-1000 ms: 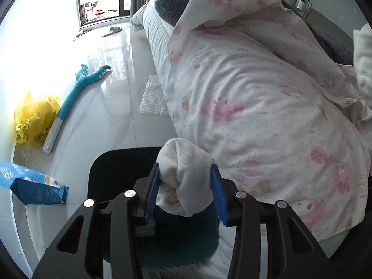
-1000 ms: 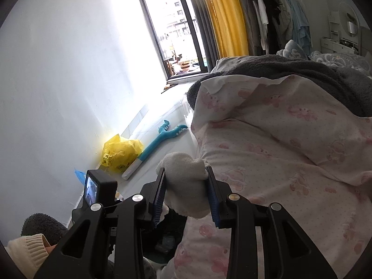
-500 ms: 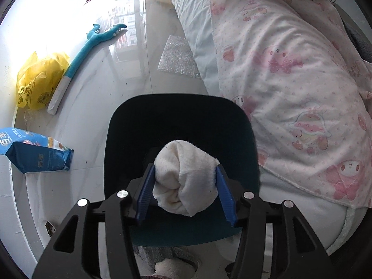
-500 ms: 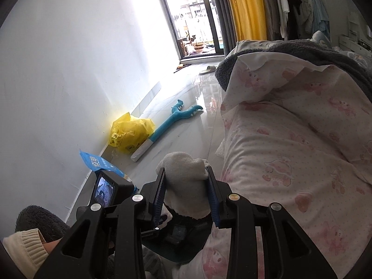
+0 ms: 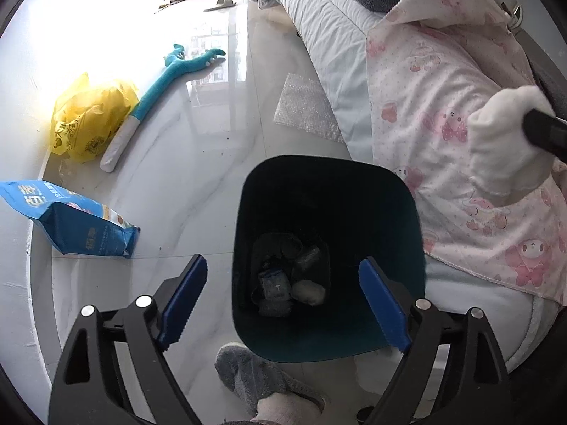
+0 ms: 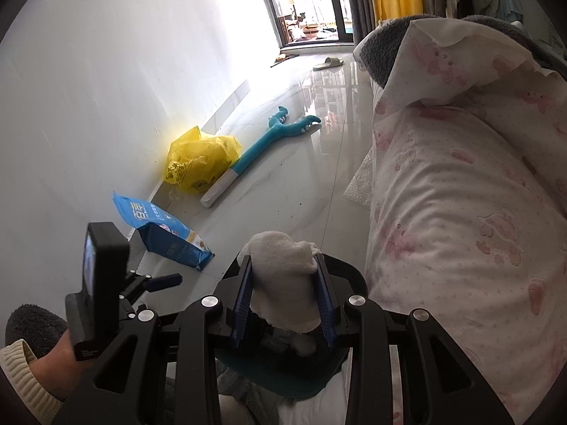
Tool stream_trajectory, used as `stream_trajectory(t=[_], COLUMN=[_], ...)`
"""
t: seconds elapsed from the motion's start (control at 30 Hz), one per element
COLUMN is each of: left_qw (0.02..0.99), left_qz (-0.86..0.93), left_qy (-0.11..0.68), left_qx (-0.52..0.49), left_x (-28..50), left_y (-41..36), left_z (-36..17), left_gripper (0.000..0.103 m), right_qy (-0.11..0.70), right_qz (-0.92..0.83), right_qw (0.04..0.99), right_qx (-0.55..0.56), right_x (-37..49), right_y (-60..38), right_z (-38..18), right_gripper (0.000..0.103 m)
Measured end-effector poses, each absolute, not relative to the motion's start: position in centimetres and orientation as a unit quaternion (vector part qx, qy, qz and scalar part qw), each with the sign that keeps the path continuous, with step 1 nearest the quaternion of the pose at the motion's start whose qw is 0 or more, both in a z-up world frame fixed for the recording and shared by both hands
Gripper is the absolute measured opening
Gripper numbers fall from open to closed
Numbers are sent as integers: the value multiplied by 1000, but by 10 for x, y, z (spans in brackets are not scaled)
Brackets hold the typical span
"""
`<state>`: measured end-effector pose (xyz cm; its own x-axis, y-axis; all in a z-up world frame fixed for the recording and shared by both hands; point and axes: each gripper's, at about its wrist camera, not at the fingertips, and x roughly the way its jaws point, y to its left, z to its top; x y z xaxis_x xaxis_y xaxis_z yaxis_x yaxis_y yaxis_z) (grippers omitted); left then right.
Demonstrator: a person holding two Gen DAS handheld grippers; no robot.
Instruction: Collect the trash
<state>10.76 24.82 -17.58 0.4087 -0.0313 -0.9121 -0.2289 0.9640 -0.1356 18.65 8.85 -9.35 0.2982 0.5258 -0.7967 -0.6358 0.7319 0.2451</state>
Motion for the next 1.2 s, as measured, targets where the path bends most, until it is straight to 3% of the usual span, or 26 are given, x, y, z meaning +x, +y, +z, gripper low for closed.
stream_trajectory(t=[0.4,0.77,0.83,0.9,0.97,1.2], left_qw=[887,939,944,948,952,968], left_qz=[70,82,86,88,87,91], left_qy=[447,325,311,301,290,234], left_qx=[-94,-70,-62,-54,-40,-28], left_x=[82,55,51,48,44,30], left_y=[268,262,262,260,255,236], left_z=[-137,-67,-58,-49,-40,-4], left_gripper=[90,92,92,92,92,94], right_qy=[545,577,581,587,585,564], right_qz=[327,304,300,299,297,306], right_qw=[769,749,745,740,741,758], right_qx=[-71,-117,-131,-136,-144,-118], right_x=[197,195,192,189,187,183], right_y=[112,135,137,139,140,127], right_z=[-152,-190,-196,-202,-203,-181], right_gripper=[34,36,37,50,53,58])
